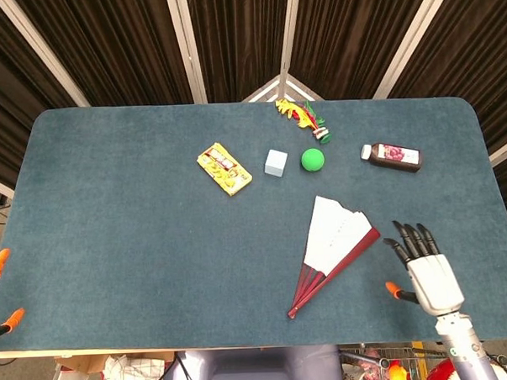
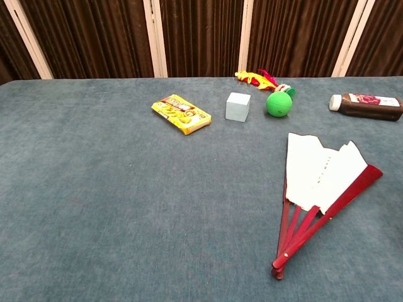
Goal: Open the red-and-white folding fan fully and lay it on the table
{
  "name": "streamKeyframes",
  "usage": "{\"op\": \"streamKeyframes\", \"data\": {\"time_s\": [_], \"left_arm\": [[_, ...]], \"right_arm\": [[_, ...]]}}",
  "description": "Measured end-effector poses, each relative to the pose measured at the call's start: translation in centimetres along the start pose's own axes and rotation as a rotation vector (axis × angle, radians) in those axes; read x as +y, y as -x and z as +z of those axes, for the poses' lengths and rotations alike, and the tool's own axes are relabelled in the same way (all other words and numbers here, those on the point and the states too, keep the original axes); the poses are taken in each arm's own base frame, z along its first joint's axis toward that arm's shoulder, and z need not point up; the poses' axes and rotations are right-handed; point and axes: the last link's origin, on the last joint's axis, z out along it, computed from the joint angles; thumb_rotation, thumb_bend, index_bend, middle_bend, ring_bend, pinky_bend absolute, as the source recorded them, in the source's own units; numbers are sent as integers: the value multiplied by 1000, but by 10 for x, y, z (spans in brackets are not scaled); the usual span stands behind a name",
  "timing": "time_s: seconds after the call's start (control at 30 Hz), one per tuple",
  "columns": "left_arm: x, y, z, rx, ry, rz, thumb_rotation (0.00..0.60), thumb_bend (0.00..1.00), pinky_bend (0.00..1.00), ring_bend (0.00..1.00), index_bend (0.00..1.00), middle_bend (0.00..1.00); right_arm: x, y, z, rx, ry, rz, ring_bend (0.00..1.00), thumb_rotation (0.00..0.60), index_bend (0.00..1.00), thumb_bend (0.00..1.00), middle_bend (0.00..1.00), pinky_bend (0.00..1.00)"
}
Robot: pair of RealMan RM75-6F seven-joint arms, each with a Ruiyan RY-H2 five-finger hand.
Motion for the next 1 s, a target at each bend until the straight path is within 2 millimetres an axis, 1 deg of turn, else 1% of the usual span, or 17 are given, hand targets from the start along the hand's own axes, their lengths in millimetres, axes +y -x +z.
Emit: {"op": "streamKeyframes", "data": {"time_s": [0.17,0.43,0.83,1.0], "left_arm": [[-1,1,-1,-11,-4,4,600,127,0,0,0,0],[-4,-3,-3,4,-18,-10,600,127,0,0,0,0],[-3,0,1,-8,-21,-6,600,128,0,0,0,0],[-4,1,3,-10,-29,-3,600,127,0,0,0,0]], "right_arm": [[-12,11,3,-19,-29,-2,83,600,296,176,61,36],[-26,36,14,-54,-63,-7,101,600,303,176,61,36],[-39,73,42,-72,-96,-44,126,600,349,176,66,61],[-40,84,50,-76,-100,-57,130,600,370,181,70,61]]}}
